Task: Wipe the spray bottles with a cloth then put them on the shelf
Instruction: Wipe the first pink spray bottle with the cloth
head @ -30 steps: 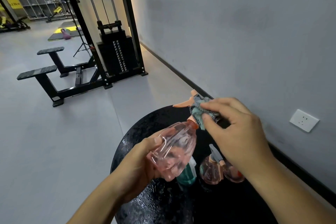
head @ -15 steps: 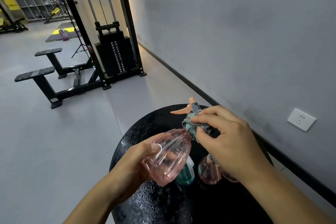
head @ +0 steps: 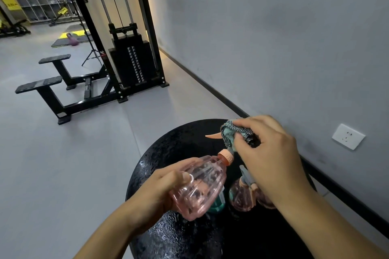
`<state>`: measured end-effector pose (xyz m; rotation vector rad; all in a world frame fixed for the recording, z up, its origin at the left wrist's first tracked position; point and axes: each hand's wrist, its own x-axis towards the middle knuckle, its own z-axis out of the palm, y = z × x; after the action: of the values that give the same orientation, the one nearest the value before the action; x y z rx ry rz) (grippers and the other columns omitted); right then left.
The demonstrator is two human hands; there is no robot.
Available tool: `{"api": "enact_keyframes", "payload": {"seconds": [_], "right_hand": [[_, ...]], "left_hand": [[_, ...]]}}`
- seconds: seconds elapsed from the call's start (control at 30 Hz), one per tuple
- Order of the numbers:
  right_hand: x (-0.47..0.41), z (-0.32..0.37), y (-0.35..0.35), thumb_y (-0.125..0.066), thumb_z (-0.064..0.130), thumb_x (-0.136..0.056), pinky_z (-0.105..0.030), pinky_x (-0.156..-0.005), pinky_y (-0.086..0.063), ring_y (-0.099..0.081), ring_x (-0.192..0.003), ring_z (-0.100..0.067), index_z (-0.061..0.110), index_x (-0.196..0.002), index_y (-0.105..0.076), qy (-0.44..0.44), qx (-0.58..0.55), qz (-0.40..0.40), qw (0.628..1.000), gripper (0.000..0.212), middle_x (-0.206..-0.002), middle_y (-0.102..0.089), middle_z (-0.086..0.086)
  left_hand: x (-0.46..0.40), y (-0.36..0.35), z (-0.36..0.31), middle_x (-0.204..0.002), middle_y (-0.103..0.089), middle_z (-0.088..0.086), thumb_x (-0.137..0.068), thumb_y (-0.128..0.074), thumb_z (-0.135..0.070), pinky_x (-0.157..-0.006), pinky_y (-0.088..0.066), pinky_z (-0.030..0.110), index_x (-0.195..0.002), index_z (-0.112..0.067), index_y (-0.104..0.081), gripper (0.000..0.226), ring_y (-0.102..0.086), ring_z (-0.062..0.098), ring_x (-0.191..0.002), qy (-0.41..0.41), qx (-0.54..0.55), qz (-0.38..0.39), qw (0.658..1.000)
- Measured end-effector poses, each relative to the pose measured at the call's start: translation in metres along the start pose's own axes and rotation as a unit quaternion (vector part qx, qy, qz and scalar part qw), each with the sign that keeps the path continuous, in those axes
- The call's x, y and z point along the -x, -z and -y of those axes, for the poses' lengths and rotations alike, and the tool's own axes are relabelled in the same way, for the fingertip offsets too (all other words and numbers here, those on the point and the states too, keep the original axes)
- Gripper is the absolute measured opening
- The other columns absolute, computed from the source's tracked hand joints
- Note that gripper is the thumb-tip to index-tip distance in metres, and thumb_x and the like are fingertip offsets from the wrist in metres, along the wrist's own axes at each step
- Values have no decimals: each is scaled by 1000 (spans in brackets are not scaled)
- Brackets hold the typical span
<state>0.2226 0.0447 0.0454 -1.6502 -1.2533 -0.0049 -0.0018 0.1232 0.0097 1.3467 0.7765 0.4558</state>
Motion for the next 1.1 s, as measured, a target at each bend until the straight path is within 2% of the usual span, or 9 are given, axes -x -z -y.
{"api": "enact_keyframes", "payload": {"seconds": [0.07, 0.17, 0.2, 0.27, 0.37, 0.6, 0.8, 0.97, 1.1], "right_hand": [[0, -2, 0, -73, 10, -88, -2, -82, -45, -62, -96, -1, 25, -111, -78, -3, 5, 4, 1000, 28, -107, -62, 18], [5, -7, 0, -73, 14, -88, -9, -74, -49, -61, -92, 2, 30, -110, -76, -32, 26, 60, 997, 27, -107, -61, 21], [5, -9, 1, -73, 15, -88, -10, -72, -49, -61, -92, 3, 31, -108, -76, -37, 29, 70, 996, 26, -107, -61, 21], [3, -10, 3, -73, 15, -89, -6, -73, -47, -60, -96, 6, 32, -108, -76, -41, 16, 67, 997, 26, -108, -62, 21], [-2, -6, 6, -71, 12, -90, -1, -81, -45, -61, -99, 7, 29, -111, -76, -24, 0, 23, 999, 27, -110, -64, 19], [1, -9, 6, -75, 13, -86, -3, -78, -43, -61, -96, 6, 32, -100, -77, -36, 2, 42, 998, 24, -104, -66, 21], [-1, -7, 7, -71, 10, -88, -2, -79, -44, -63, -95, -1, 27, -107, -77, -31, 9, -8, 999, 26, -108, -65, 17], [10, 0, 0, -72, 13, -90, -13, -73, -49, -64, -78, 1, 30, -113, -77, -24, -22, 62, 998, 29, -110, -60, 23], [1, -6, 4, -72, 9, -89, -2, -80, -46, -63, -98, 3, 27, -111, -78, -20, -7, 12, 1000, 29, -108, -64, 19]], "left_hand": [[1, -2, -2, -135, -72, 14, -78, -61, -45, -106, -50, 70, -137, -32, -70, 61, -68, 45, -122, -11, -18, 10, 1000], [-1, 0, -2, -130, -74, 15, -76, -61, -46, -80, -64, 55, -133, -34, -72, 59, -75, 38, -107, -12, -13, 0, 1000], [0, 0, -2, -130, -74, 16, -76, -61, -46, -78, -63, 58, -133, -34, -72, 59, -75, 41, -107, -10, -9, -3, 1000], [0, 1, -2, -132, -73, 17, -80, -59, -47, -97, -52, 77, -137, -34, -70, 59, -68, 50, -118, -5, -23, 11, 1000], [1, 0, -2, -136, -72, 12, -87, -57, -42, -107, -45, 77, -141, -34, -67, 55, -67, 45, -125, -5, -55, 31, 998], [1, 0, -3, -134, -74, 10, -79, -62, -42, -105, -47, 75, -136, -35, -71, 58, -69, 42, -122, -15, -43, 27, 999], [1, -1, -7, -133, -74, 10, -82, -59, -36, -107, -47, 73, -135, -36, -72, 54, -69, 41, -122, -20, -53, 24, 998], [2, 1, -4, -131, -75, 11, -78, -62, -41, -105, -48, 75, -134, -37, -72, 57, -70, 43, -121, -17, -52, 25, 998], [1, 2, -4, -129, -76, 8, -75, -66, -43, -104, -51, 69, -130, -38, -74, 56, -73, 37, -118, -21, -46, 19, 999]]}}
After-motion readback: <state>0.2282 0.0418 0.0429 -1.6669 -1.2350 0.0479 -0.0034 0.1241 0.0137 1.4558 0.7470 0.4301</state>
